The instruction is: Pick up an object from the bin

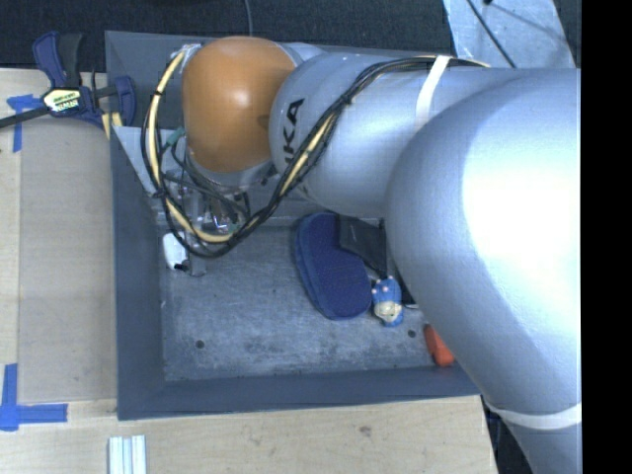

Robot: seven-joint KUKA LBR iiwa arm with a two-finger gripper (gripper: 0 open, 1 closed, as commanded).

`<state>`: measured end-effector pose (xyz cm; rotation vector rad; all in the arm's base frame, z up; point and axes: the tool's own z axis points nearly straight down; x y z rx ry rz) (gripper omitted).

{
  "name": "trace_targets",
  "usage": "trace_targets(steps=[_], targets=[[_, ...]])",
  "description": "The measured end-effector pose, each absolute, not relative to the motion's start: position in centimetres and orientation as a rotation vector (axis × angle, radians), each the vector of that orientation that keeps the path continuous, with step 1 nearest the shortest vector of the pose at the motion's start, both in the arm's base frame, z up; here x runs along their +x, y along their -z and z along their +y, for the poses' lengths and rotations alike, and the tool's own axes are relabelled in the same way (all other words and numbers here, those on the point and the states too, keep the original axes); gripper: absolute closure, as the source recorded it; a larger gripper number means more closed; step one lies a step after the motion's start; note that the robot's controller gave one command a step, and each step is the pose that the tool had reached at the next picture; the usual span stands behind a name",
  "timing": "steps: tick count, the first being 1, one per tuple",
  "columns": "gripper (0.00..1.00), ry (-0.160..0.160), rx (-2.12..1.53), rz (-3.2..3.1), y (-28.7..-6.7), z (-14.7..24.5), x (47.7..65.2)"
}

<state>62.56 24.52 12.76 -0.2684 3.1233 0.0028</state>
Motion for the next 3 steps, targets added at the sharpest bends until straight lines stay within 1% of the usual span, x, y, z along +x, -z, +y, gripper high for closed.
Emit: trace_targets(steps=[1,2,3], targets=[[0.0,0.0,-0.825,3.034,-6.79,24.14,62.73],[0.0,-0.001,-0.819,3.035,-6.83,24.1,62.79],[1.0,-0.001,-0.818,3.034,-6.89,24.11,62.84]])
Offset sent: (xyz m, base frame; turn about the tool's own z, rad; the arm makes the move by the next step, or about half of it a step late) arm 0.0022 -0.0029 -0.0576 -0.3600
